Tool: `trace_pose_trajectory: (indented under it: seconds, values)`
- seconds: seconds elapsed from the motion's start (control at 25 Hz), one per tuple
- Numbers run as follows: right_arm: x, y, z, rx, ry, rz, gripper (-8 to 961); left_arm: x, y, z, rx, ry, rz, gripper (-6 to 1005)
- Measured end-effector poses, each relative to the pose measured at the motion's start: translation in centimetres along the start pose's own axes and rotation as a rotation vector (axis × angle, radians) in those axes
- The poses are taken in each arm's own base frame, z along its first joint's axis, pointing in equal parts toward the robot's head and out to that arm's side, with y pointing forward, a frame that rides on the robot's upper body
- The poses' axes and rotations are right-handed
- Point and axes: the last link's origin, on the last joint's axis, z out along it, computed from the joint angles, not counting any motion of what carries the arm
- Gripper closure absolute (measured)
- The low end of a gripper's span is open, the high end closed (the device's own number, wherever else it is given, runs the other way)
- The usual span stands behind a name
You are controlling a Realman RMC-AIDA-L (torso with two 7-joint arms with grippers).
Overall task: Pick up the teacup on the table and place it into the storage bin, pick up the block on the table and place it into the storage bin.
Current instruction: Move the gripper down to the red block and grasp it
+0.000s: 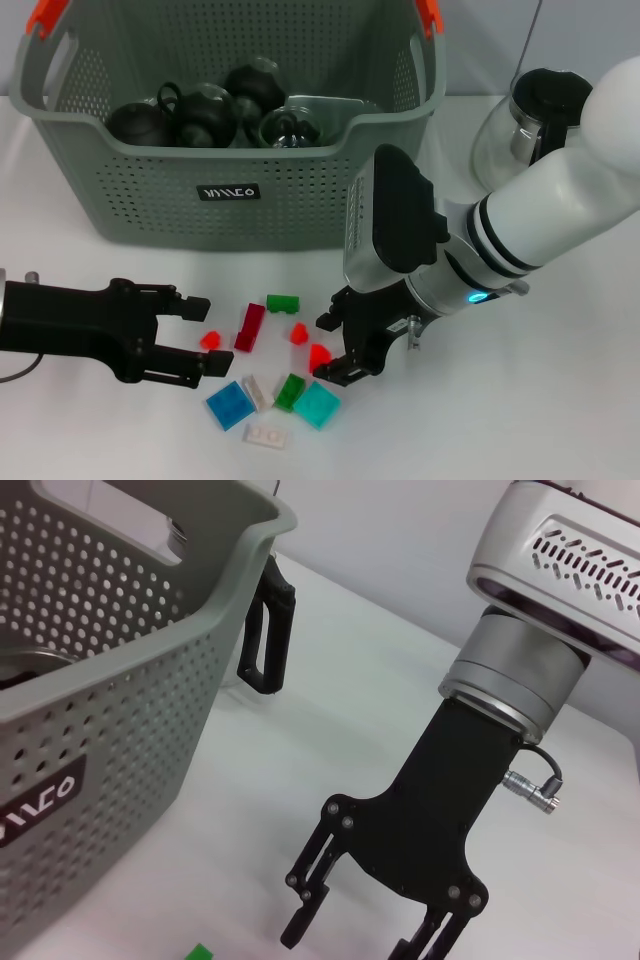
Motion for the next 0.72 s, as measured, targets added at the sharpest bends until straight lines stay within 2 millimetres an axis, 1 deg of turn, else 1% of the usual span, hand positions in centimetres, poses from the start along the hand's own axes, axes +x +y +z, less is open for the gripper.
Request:
trace_pose_trajectory:
  seconds: [0.16, 0.36, 0.72]
  values:
    - [-0.1, 0.1, 0.3, 0.004, 0.000, -0.008, 340, -0.2, -0.1, 0.1, 0.004, 0.002, -0.007, 154]
    - [-0.4, 0.4, 0.7, 0.010, -0.009, -0.017, 344, -0.3, -0.1, 0.2, 0.004, 0.003, -0.002, 154]
    - [-0.3, 0.5, 1.4, 0.015, -0.016, 0.001, 344, -0.3, -0.1, 0.2, 0.003, 0.004, 0.008, 154]
